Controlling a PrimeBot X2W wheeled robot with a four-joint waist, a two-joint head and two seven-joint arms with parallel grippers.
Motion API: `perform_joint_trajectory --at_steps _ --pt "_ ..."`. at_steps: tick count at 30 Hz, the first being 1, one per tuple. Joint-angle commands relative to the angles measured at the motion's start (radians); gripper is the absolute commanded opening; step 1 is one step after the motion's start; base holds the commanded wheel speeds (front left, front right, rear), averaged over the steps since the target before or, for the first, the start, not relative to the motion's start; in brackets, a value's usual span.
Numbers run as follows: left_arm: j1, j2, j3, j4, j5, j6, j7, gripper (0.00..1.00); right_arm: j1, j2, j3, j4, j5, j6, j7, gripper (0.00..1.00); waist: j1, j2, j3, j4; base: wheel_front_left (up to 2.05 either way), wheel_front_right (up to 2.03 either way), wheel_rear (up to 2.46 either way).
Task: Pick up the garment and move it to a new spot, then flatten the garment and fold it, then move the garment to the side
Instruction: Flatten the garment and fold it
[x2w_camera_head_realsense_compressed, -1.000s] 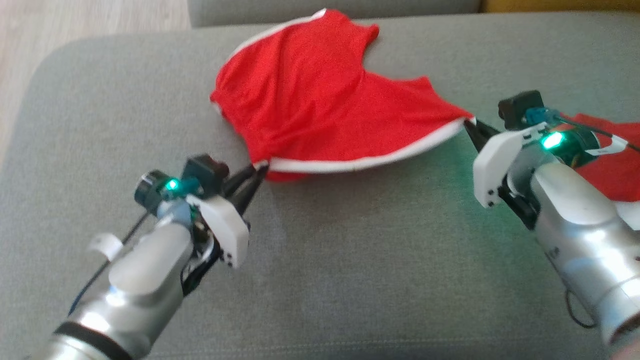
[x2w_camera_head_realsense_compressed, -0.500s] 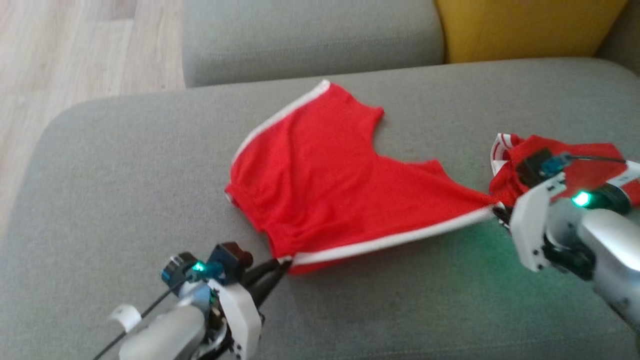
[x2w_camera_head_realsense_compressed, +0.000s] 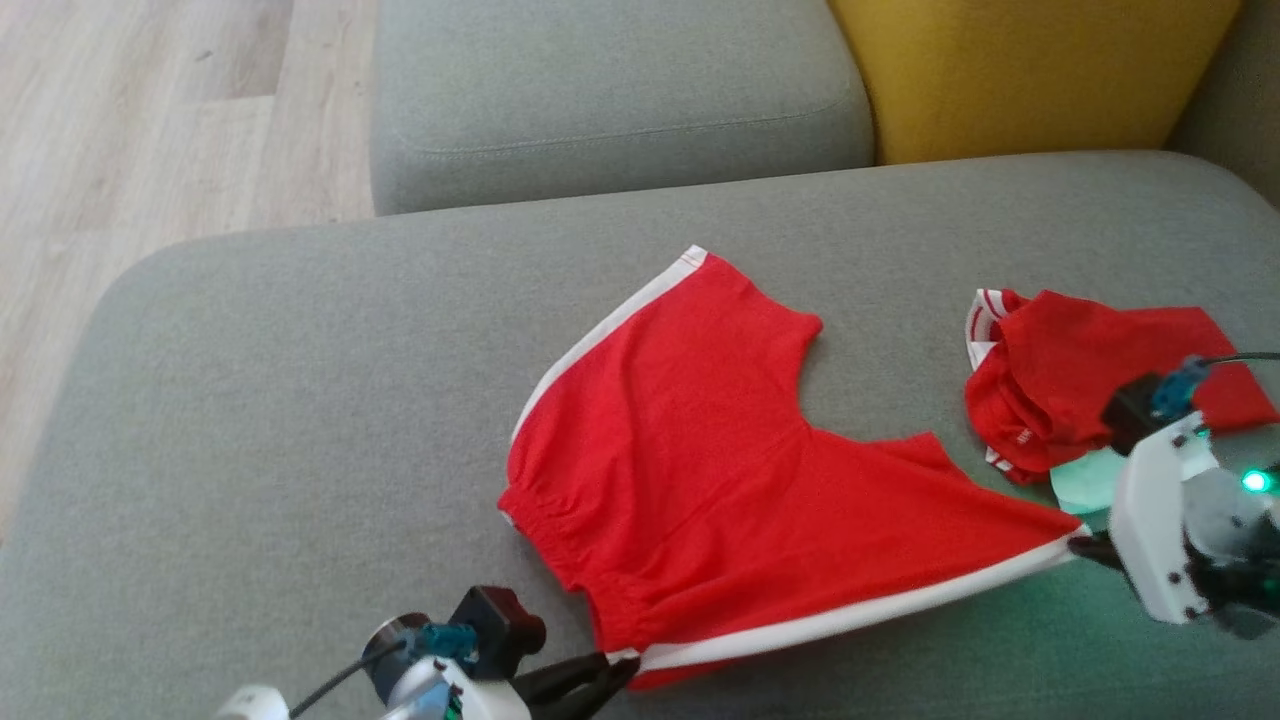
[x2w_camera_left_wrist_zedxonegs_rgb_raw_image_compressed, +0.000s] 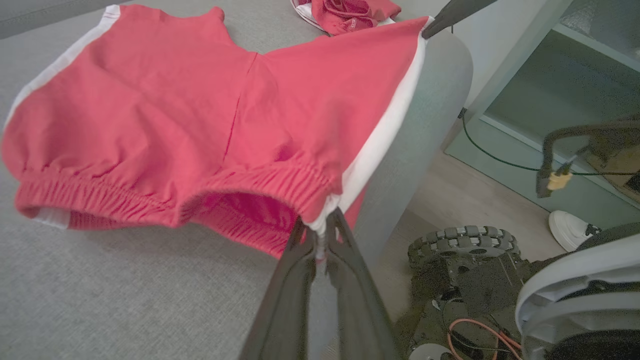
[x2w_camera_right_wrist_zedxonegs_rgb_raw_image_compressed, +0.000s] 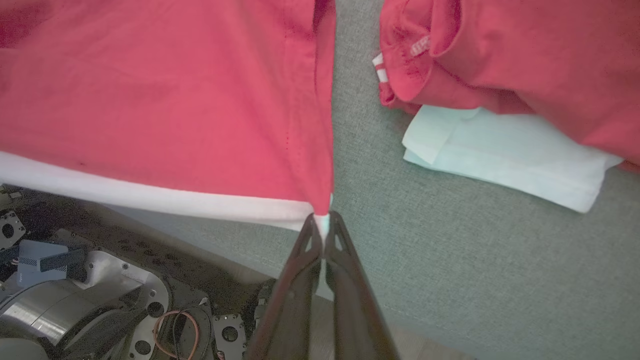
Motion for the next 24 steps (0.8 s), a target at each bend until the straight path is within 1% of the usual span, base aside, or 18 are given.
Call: perform_joint_trajectory --at_steps 1,3,6,14,18,24 --pt "-0.031 0.038 0.039 -0.049 -0.007 0.012 0.003 0.0 -0.003 -0.06 -0.037 -0.033 0.01 -0.001 0.006 0.0 0.0001 -0.0001 0.001 0.005 0.0 0.0 0.0" --pt "-0.029 0.042 0.046 -0.081 -0.013 0.026 0.008 0.0 -0.003 -0.075 -0.065 -0.057 0.011 -0.001 0.005 0.0 0.0001 -0.0001 0.004 0.013 0.0 0.0 0.0" --pt "-0.041 0.042 0.062 -0.109 -0.016 0.046 0.01 0.0 -0.011 -0.076 -0.105 -0.078 -0.006 -0.001 -0.004 0.0 0.0001 -0.0001 0.015 0.031 0.0 0.0 0.0" --pt "-0.094 0.02 0.123 -0.135 -0.05 0.073 0.001 0.0 -0.102 -0.014 -0.195 -0.083 -0.079 -0.001 -0.004 0.0 0.0001 -0.0001 0.067 0.114 0.0 0.0 0.0" --pt "-0.133 0.0 0.144 -0.127 -0.057 0.069 -0.006 0.0 -0.174 0.023 -0.218 -0.056 -0.116 -0.001 0.011 0.0 0.0001 -0.0001 0.114 0.168 0.0 0.0 0.0" --pt "-0.201 -0.058 0.15 -0.079 -0.063 0.041 -0.011 0.0 -0.292 0.076 -0.225 0.025 -0.172 -0.001 0.02 0.0 0.0001 -0.0001 0.184 0.247 0.0 0.0 0.0"
